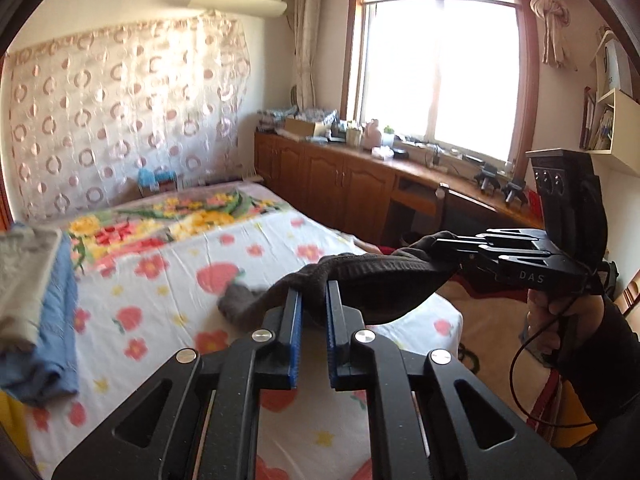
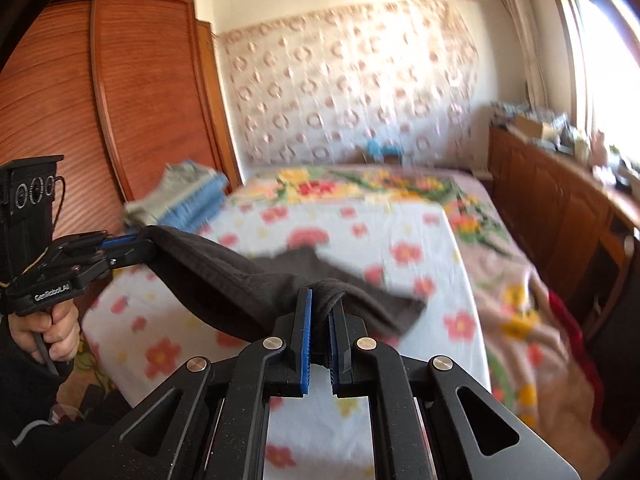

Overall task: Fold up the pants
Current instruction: 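Lift the shorts hem up with both grippers, then fold the held hem over the shorts and lower both grippers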

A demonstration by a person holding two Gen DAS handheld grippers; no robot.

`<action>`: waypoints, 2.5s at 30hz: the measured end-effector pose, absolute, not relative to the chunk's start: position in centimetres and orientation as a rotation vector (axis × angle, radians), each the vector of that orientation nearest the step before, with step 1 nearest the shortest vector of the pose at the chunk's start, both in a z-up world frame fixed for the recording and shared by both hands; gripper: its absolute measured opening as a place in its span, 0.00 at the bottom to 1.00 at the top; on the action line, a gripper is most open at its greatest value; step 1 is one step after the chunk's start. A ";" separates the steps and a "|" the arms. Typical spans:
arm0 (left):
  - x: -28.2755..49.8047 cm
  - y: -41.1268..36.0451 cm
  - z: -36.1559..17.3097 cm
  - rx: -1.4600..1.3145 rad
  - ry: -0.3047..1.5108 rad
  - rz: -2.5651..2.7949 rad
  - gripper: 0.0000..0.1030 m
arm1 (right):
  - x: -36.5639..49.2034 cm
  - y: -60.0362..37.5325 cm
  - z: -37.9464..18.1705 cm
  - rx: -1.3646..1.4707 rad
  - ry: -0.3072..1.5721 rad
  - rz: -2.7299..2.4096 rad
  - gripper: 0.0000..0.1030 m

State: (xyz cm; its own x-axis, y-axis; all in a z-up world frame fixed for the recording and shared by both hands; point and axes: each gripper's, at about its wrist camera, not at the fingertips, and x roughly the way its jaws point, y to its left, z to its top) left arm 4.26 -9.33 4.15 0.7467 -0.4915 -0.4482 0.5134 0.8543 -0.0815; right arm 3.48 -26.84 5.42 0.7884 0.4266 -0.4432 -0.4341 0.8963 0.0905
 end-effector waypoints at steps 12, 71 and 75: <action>4.8 -4.8 10.4 0.066 0.349 -0.438 0.11 | 1.5 -23.4 13.3 -0.112 0.282 0.556 0.06; 5.0 -3.3 -9.2 0.019 0.721 -0.242 0.60 | 12.1 -16.3 -5.3 -0.070 0.695 0.585 0.06; 6.0 -2.8 -9.4 -0.011 0.719 -0.210 0.61 | 11.9 -16.2 -6.0 -0.066 0.676 0.578 0.06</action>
State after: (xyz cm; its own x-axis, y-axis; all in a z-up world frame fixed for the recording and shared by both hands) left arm 5.96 -2.84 -9.36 0.7325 -0.1949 -0.6523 0.1876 0.9788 -0.0818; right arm 11.92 -16.17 -5.97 0.6297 0.4835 -0.6080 -0.5253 0.8417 0.1254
